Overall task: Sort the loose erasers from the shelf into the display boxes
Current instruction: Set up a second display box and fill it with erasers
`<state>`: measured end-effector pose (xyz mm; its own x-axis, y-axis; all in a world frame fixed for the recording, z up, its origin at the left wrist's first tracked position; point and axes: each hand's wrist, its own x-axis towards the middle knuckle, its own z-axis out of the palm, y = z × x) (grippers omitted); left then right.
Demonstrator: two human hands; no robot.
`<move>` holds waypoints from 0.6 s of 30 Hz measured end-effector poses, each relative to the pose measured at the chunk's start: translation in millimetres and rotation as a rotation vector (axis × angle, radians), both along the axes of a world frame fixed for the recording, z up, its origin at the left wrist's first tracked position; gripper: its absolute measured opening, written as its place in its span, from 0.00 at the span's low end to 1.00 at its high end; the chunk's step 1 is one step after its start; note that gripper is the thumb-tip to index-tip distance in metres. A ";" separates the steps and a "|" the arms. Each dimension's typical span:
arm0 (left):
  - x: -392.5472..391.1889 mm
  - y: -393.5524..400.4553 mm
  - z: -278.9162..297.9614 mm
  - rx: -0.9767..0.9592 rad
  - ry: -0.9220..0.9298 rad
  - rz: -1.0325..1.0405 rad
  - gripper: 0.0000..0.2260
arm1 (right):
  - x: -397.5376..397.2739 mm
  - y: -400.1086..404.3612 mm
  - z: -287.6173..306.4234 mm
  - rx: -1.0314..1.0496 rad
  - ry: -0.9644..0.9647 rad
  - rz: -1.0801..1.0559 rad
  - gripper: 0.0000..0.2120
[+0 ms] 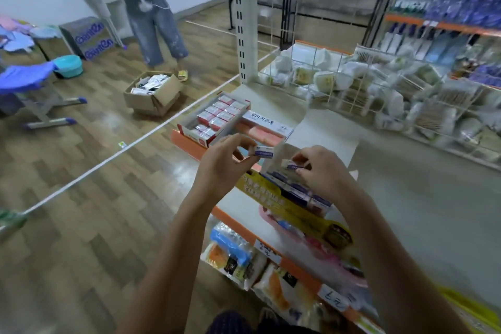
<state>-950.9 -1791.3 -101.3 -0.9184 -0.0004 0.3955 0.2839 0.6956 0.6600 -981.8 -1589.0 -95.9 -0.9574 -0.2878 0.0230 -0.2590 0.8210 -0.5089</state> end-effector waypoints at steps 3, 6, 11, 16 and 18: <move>-18.0 -5.4 -4.8 -0.020 -0.005 -0.056 0.08 | -5.4 -5.3 -6.7 0.100 -0.040 -0.061 0.11; -37.9 -9.6 -6.3 -0.027 -0.029 -0.109 0.08 | -9.7 -11.4 -11.3 0.145 -0.079 -0.115 0.11; -67.6 -16.1 -2.2 -0.034 -0.097 -0.268 0.08 | -12.4 -22.3 -12.0 0.122 -0.119 -0.154 0.11; -84.5 -16.3 7.5 -0.083 -0.105 -0.436 0.07 | -9.7 -26.3 -10.4 0.049 -0.196 -0.191 0.10; -89.6 -15.3 10.9 -0.100 -0.093 -0.488 0.08 | -7.1 -29.0 -8.9 0.022 -0.213 -0.206 0.10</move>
